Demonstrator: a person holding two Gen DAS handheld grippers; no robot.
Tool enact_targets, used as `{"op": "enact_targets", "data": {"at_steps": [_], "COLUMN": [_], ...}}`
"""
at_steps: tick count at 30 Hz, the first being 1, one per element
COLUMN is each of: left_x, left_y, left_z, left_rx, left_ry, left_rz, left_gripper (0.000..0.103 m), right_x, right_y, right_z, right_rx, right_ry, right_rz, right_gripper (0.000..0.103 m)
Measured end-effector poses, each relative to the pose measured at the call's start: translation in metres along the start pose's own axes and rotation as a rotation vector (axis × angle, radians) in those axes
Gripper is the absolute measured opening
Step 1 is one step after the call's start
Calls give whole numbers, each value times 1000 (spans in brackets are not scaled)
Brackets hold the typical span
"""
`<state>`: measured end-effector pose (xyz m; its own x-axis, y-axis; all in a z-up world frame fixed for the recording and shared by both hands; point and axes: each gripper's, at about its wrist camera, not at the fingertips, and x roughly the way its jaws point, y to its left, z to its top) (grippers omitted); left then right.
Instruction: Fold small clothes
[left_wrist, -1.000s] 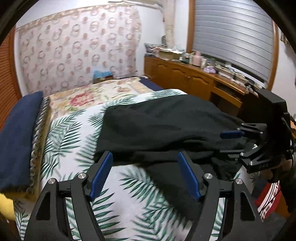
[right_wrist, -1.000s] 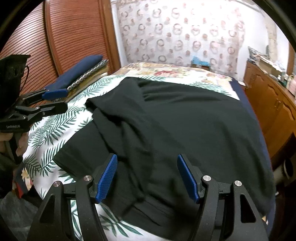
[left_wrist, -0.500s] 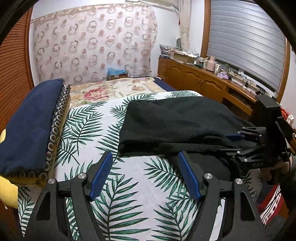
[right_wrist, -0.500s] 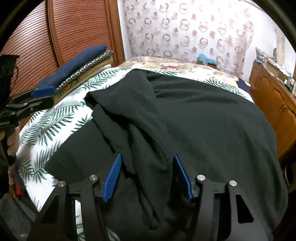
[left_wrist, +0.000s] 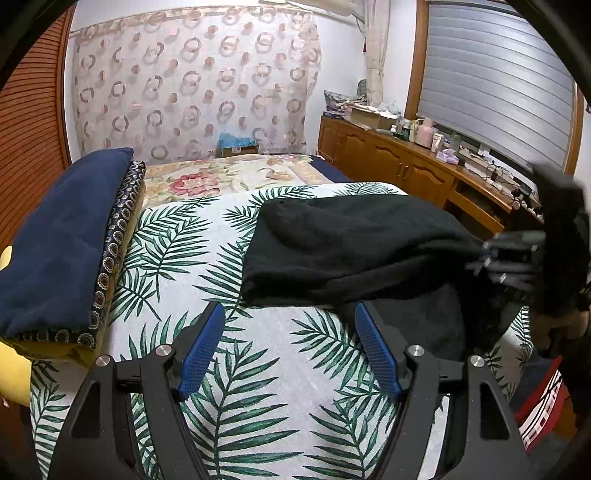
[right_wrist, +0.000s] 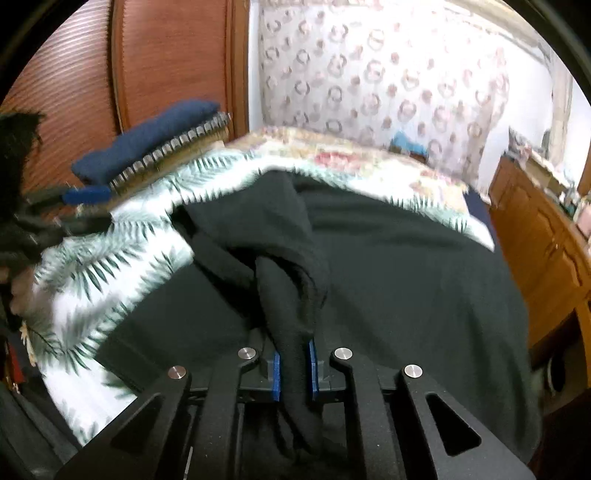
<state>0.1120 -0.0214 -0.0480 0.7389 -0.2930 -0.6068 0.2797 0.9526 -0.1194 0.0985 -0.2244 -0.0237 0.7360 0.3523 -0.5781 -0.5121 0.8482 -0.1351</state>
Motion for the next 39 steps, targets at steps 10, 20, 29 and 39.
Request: {"op": "enact_targets", "data": {"at_steps": [10,20,29,39], "left_x": [0,0,-3,-8], "left_y": [-14,-31,-34,-34], "left_z": [2,9,11,12], "left_rx": [28,58,53,57], "left_ry": [-5,-19,-36,-46], "left_rz": [-20,-32,-25,-21], "left_gripper": [74,74,74,75], "right_x": [-81,-73,-91,-61], "right_y": [-19,-91,-69,-11], "right_z": [28,-39,-39,-34], "right_rx": [-17,133,128,63], "right_ry": [-148,80,-19,-3], "right_rz": [-57,-202,-220,-14], "right_gripper": [10,20,63,64]}}
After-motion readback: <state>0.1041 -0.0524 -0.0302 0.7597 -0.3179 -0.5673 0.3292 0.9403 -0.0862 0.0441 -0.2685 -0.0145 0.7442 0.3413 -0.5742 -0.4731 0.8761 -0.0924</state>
